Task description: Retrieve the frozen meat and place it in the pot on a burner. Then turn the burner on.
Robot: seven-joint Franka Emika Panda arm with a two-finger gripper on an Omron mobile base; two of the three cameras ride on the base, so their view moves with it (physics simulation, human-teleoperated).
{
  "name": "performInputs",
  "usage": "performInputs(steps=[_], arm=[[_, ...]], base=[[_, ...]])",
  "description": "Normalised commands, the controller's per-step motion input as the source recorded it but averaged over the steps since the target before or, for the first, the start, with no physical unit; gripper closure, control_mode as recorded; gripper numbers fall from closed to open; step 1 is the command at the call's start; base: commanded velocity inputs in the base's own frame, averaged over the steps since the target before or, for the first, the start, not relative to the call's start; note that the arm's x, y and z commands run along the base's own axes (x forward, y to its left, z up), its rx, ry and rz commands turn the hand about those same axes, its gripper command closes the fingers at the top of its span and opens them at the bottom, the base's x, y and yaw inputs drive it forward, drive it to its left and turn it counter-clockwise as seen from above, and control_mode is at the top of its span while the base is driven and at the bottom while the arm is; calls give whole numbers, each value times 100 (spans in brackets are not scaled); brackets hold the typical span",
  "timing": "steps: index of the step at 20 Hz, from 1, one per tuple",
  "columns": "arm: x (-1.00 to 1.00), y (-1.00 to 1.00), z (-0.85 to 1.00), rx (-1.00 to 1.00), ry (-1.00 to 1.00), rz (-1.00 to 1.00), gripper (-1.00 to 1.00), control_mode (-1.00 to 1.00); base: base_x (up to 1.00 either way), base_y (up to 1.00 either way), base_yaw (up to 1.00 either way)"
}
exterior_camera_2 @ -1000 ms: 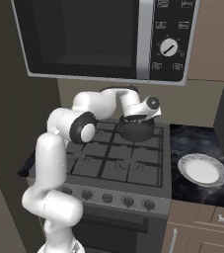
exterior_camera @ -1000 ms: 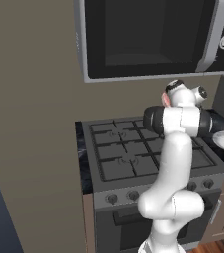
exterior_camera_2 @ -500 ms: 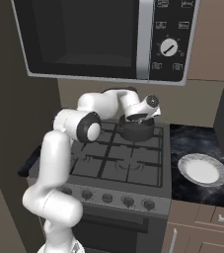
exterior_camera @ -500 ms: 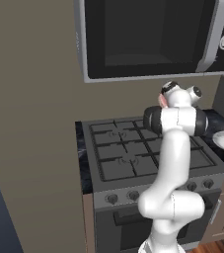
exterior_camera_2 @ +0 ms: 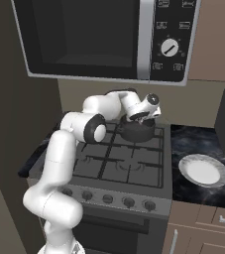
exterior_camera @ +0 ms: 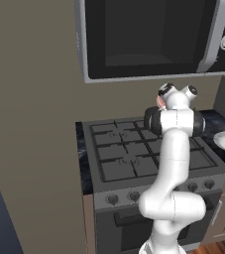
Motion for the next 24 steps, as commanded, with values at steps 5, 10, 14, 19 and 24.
performInputs(steps=[5, 10, 14, 19, 24], arm=[[19, 0, -13, 0, 3, 0, 100, -100], [5, 0, -6, 0, 1, 0, 100, -100], [0, 0, 0, 0, 0, 0, 100, -100], [0, 0, -14, 0, 0, 0, 100, -100], [0, -2, -25, 0, 2, 0, 100, -100]], base=[[0, 0, 0], [0, 0, 0], [0, 0, 0], [0, 0, 0], [0, 0, 0]])
